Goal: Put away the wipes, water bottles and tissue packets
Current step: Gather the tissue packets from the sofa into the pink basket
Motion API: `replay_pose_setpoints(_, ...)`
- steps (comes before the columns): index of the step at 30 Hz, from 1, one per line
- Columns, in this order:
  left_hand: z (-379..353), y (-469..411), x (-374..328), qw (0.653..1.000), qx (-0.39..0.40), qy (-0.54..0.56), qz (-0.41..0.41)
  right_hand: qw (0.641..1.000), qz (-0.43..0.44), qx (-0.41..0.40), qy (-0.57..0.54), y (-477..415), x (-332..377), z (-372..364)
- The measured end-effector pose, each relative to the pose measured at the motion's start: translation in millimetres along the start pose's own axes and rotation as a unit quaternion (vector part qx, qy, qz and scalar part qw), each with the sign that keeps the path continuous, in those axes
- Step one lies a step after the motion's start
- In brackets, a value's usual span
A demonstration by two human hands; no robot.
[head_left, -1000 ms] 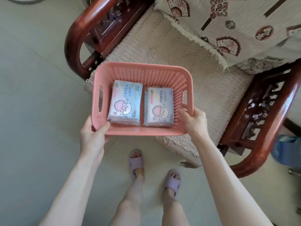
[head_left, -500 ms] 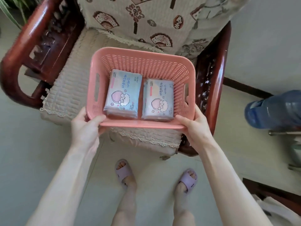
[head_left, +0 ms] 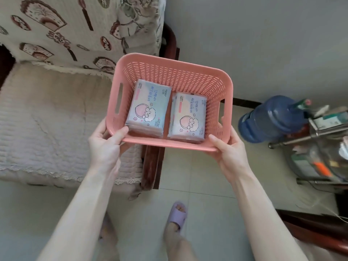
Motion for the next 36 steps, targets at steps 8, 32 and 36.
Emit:
replay_pose_setpoints(8,-128.8,10.0,40.9,0.999,0.019,0.000,0.034,0.997,-0.026,-0.060,-0.032,-41.3,32.4,114.9)
replay_pose_setpoints(32,-287.7,-247.7,200.6,0.978,-0.074,-0.022,0.191,0.962,-0.180,-0.195,-0.066,-361.8,-68.8,192.9)
replay_pose_setpoints(36,-298.7,-284.7,237.0,0.970,-0.101,-0.012,0.222,0.952,-0.200,-0.213,-0.095,-404.1,-102.1,201.4)
Point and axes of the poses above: each hand's wrist, its own y-axis away from the middle knuckle, its own z-axis out of the back of the hand, x = y × z, the point moved 4 cm from there along -y, towards the middle knuckle, and after that the axes turned 5 degrees about -y, right-handed, at the moved point
